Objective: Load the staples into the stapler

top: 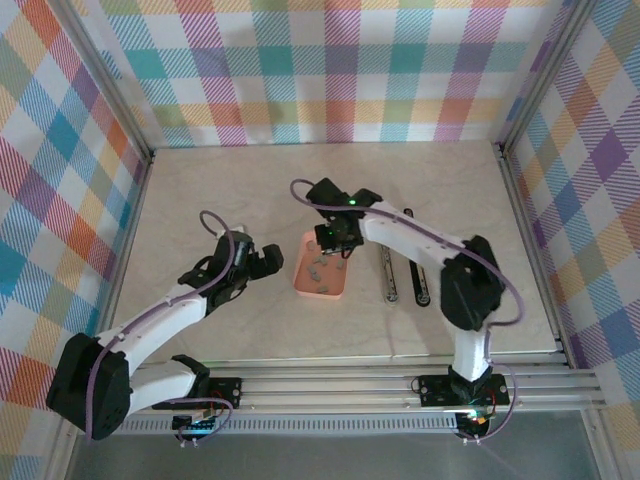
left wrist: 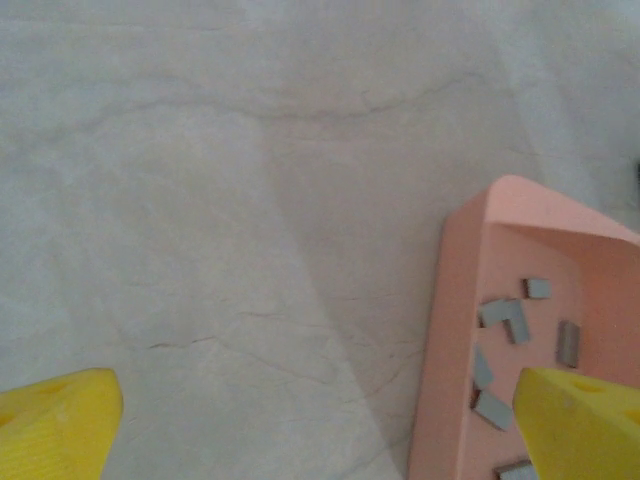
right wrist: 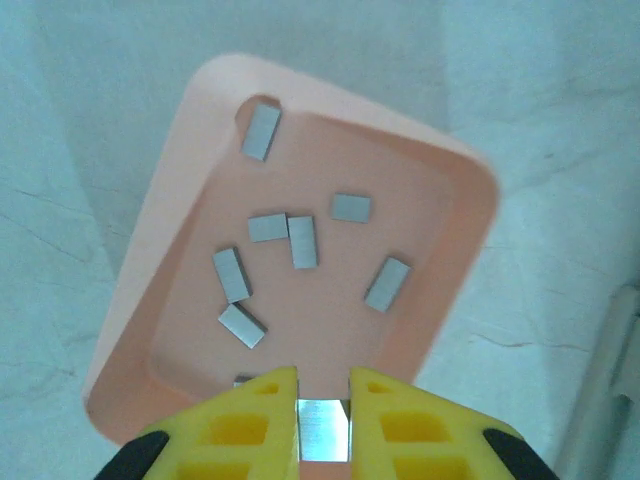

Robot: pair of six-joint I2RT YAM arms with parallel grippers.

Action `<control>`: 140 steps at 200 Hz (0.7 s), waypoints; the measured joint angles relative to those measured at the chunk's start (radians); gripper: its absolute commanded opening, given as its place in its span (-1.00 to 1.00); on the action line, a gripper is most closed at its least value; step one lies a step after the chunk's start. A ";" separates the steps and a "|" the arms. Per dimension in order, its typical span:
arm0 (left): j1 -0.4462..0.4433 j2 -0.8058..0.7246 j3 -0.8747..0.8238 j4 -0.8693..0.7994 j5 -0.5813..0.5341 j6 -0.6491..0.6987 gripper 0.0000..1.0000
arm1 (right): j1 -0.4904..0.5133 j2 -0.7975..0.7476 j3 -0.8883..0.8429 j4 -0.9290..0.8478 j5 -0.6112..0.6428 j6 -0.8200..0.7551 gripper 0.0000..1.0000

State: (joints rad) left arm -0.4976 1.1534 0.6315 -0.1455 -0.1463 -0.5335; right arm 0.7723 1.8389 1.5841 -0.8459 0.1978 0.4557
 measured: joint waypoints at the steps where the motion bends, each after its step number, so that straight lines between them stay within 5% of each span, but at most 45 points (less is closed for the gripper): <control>1: -0.001 0.001 0.001 0.001 -0.001 0.001 1.00 | -0.001 -0.009 -0.009 0.005 0.000 0.000 -0.68; 71: -0.183 0.193 0.141 0.089 0.011 0.034 1.00 | -0.197 -0.282 -0.494 0.104 0.023 -0.043 -0.68; 140: -0.249 0.316 0.261 0.094 -0.016 0.033 1.00 | -0.248 -0.346 -0.611 0.143 -0.030 -0.106 -0.67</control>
State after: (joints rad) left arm -0.7467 1.4693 0.8921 -0.0513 -0.1623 -0.5003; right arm 0.5247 1.4929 0.9730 -0.7033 0.1680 0.3496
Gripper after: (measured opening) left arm 0.999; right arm 0.163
